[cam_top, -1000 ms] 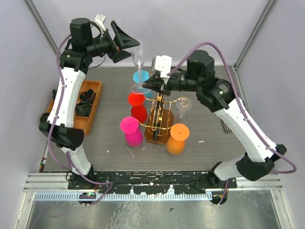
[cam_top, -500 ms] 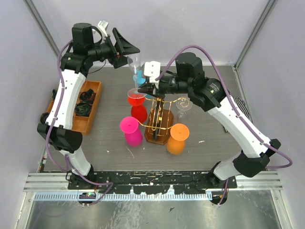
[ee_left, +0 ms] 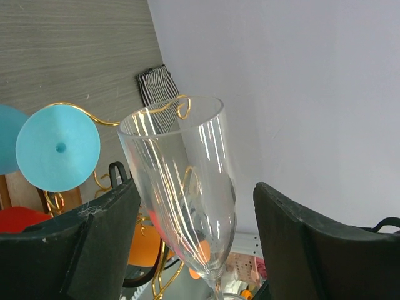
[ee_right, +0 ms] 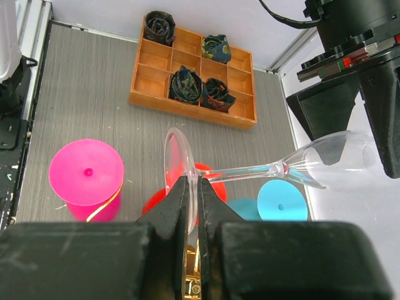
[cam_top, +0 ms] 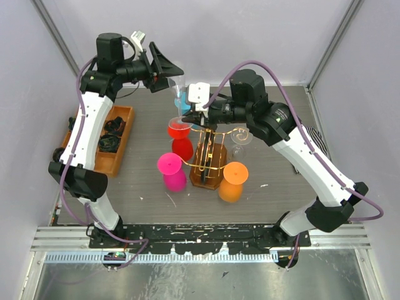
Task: Take the wine glass off the wine glass rack
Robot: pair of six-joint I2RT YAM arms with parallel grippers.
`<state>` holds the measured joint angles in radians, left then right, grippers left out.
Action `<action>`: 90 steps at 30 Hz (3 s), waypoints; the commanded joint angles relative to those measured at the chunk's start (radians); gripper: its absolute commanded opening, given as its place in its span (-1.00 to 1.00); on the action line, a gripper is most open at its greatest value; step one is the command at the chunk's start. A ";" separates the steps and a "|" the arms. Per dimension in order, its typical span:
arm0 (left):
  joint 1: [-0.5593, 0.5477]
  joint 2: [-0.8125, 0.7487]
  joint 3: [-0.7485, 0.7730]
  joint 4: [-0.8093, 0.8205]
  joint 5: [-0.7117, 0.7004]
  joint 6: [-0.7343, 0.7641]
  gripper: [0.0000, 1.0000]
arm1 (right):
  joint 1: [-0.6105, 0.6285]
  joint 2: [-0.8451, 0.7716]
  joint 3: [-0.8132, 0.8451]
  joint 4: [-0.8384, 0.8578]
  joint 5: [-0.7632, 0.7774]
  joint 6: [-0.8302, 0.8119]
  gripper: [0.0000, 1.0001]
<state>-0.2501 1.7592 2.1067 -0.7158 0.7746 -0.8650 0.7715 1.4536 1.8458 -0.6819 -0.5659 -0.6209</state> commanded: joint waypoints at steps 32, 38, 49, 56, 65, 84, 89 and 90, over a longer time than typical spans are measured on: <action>0.021 -0.020 0.016 -0.003 0.032 0.009 0.17 | 0.005 -0.070 -0.015 0.077 0.034 0.063 -0.29; 0.063 -0.024 0.015 -0.010 0.019 -0.003 0.12 | 0.005 -0.116 -0.081 0.167 0.128 0.119 0.40; 0.212 0.000 0.100 -0.024 -0.040 -0.025 0.06 | 0.005 -0.194 -0.161 0.205 0.297 0.099 0.82; 0.277 0.127 0.321 -0.162 -0.211 0.066 0.09 | 0.004 -0.263 -0.250 0.229 0.436 0.060 0.90; 0.216 0.228 0.345 -0.196 -0.593 0.336 0.15 | -0.240 -0.062 0.003 0.047 0.728 0.469 0.97; 0.069 0.183 -0.372 0.746 -1.111 0.738 0.04 | -0.468 0.033 -0.071 0.101 0.523 0.758 0.92; 0.034 0.218 -0.491 0.997 -1.238 0.817 0.01 | -0.475 0.051 -0.079 0.101 0.517 0.783 0.91; 0.024 0.225 -0.509 1.045 -1.260 0.847 0.01 | -0.475 0.051 -0.082 0.102 0.514 0.791 0.90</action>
<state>-0.1898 1.9793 1.6531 0.0040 -0.3408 -0.1265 0.3031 1.5192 1.7615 -0.6292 -0.0322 0.1234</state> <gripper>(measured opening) 0.631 0.959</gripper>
